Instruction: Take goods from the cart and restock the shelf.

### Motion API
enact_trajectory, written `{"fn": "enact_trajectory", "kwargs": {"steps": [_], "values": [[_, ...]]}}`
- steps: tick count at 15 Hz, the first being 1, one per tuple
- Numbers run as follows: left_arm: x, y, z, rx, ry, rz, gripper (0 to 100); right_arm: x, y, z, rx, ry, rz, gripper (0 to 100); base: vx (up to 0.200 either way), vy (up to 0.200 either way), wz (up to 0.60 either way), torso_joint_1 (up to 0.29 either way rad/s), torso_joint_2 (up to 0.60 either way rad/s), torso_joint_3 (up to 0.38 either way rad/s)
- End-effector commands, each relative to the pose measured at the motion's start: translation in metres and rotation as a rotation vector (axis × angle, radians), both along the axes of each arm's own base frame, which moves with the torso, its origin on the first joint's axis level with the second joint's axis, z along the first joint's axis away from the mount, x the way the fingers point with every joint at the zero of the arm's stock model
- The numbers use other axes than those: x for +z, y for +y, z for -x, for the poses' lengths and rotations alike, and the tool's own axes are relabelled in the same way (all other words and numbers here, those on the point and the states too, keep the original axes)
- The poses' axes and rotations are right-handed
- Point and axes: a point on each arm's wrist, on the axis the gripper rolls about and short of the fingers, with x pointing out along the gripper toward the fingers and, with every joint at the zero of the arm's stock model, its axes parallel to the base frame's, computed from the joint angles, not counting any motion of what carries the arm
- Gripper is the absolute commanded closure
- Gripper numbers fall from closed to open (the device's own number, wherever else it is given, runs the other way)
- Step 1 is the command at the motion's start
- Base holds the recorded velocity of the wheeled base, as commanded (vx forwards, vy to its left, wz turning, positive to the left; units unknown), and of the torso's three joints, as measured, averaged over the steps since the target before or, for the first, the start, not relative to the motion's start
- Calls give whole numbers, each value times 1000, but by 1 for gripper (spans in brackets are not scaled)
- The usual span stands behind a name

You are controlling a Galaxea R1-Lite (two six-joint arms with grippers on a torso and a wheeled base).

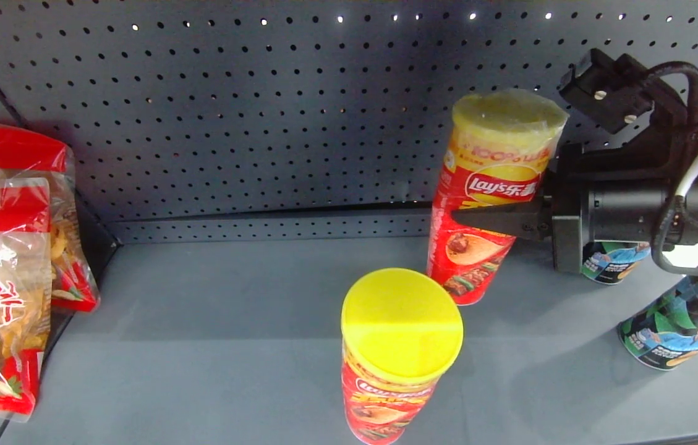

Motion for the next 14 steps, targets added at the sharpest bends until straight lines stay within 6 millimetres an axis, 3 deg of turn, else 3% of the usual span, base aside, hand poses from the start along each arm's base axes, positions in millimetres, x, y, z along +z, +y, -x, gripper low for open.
{"fn": "enact_trajectory", "kwargs": {"steps": [1, 6, 8, 14], "values": [[0, 1, 0, -45, 0, 1, 0, -2, 3, -3, 0, 6, 6, 100, 0, 0, 0, 0, 0, 0], [-1, 1, 2, -42, -25, 25, 0, 0, 17, -10, 29, 5, 2, 100, 0, 0, 0, 0, 0, 0], [-1, 1, 2, -42, -25, 27, 0, -5, 34, -11, 71, 27, 5, 100, 0, 0, 0, 0, 0, 0], [-1, 1, 2, -42, -25, 27, 0, -37, 79, -41, 56, 50, -38, 100, 0, 0, 0, 0, 0, 0]]}}
